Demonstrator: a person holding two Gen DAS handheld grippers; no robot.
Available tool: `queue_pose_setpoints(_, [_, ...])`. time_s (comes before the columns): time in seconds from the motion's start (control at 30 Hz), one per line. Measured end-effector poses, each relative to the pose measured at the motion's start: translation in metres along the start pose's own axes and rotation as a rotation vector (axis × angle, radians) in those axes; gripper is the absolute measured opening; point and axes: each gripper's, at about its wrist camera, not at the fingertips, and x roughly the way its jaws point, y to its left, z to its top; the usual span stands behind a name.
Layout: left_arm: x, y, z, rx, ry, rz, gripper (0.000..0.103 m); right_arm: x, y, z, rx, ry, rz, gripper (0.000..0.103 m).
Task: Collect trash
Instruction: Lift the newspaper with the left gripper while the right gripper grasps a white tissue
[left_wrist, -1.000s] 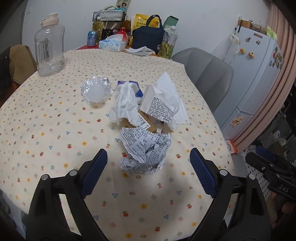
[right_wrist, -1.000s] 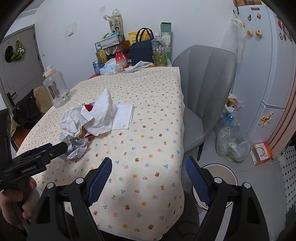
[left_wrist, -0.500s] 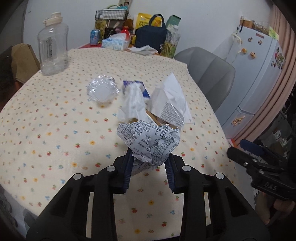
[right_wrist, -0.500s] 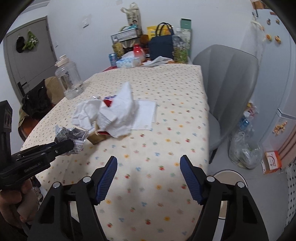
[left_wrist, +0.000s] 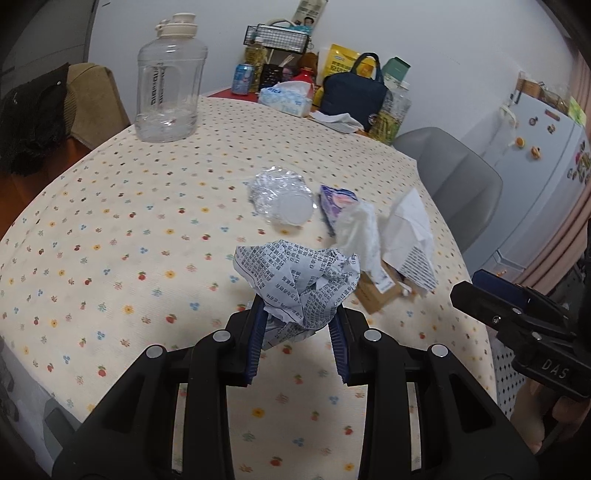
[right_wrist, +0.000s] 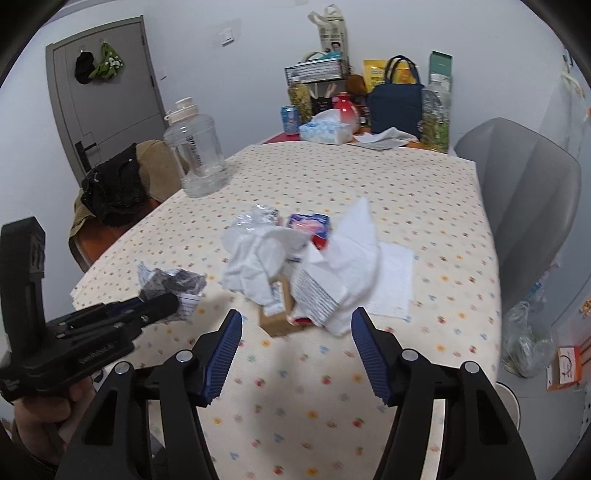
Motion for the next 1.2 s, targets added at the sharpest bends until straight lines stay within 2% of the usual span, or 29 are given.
queue_pose_setpoints(0.27, [0.005, 0.034, 0.007, -0.063, -0.009, 0.03, 0.032, 0.033, 0.026, 0.019, -0.017, 0.034, 0.032, 0.06])
queue_pose_setpoints(0.53, [0.012, 0.06, 0.011, -0.108, 0.0, 0.052, 0.032, 0.071, 0.042, 0.026, -0.046, 0.078, 0.012, 0.06])
queue_pose_setpoints(0.57, [0.013, 0.061, 0.012, -0.11, 0.001, 0.052, 0.032, 0.074, 0.043, 0.026, -0.049, 0.089, 0.011, 0.058])
queue_pose_setpoints(0.6, [0.013, 0.063, 0.012, -0.113, 0.003, 0.053, 0.032, 0.078, 0.045, 0.026, -0.057, 0.1, 0.007, 0.041])
queue_pose_setpoints(0.63, [0.014, 0.064, 0.012, -0.114, 0.004, 0.053, 0.032, 0.082, 0.045, 0.025, -0.068, 0.119, 0.003, 0.018])
queue_pose_setpoints(0.67, [0.015, 0.064, 0.013, -0.115, 0.005, 0.052, 0.032, 0.087, 0.047, 0.025, -0.081, 0.142, 0.0, 0.009])
queue_pose_setpoints(0.8, [0.015, 0.06, 0.017, -0.111, 0.0, 0.044, 0.032, 0.082, 0.048, 0.026, -0.086, 0.128, 0.022, 0.005])
queue_pose_setpoints(1.0, [0.012, 0.049, 0.022, -0.091, -0.018, 0.025, 0.032, 0.05, 0.051, 0.039, -0.101, 0.046, 0.059, 0.005])
queue_pose_setpoints(1.2, [0.008, 0.032, 0.028, -0.06, -0.032, 0.005, 0.032, 0.017, 0.037, 0.053, -0.065, -0.029, 0.063, 0.005])
